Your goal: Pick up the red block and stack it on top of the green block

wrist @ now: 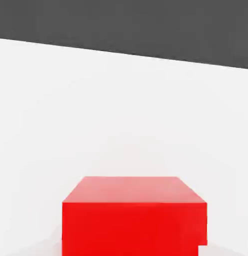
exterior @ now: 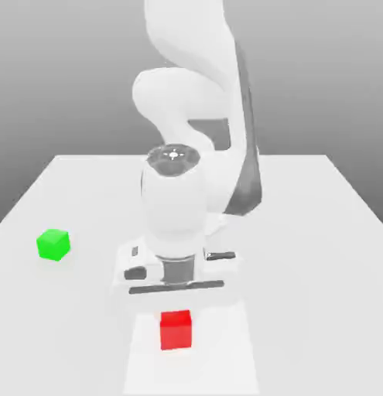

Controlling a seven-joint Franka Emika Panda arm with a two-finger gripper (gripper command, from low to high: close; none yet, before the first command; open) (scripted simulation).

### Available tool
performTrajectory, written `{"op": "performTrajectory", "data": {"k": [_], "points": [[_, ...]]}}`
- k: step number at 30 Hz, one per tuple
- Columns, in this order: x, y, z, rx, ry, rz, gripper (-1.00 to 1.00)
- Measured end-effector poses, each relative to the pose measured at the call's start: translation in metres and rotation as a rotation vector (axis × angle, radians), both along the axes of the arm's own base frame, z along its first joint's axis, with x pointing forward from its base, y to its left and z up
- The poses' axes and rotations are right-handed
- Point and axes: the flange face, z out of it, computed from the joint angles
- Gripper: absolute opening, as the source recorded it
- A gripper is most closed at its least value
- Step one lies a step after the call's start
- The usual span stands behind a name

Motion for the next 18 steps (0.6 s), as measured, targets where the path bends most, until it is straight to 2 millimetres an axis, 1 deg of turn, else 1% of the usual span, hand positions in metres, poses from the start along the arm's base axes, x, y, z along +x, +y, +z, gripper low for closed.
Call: {"op": "performTrajectory", "data": {"k": [1, 3, 4, 6, 8, 9, 11, 14, 16, 18], "points": [[-0.001, -0.005, 0.009, -0.001, 0.000, -0.010, -1.00], [-0.013, -0.054, 0.021, -0.012, -0.001, -0.120, -1.00], [-0.022, -0.080, 0.025, -0.018, -0.001, -0.183, -1.00], [-0.047, -0.130, 0.032, -0.028, 0.000, -0.306, -1.00], [-0.073, -0.167, 0.039, -0.034, 0.001, -0.406, -1.00], [-0.086, -0.182, 0.041, -0.036, 0.002, -0.450, -1.00], [-0.117, -0.212, 0.046, -0.037, 0.003, -0.547, -1.00], [-0.173, -0.252, 0.051, -0.031, 0.004, -0.715, -1.00], [-0.213, -0.272, 0.053, -0.022, 0.004, -0.828, -1.00], [-0.254, -0.286, 0.054, -0.009, 0.002, -0.940, -1.00]]}}
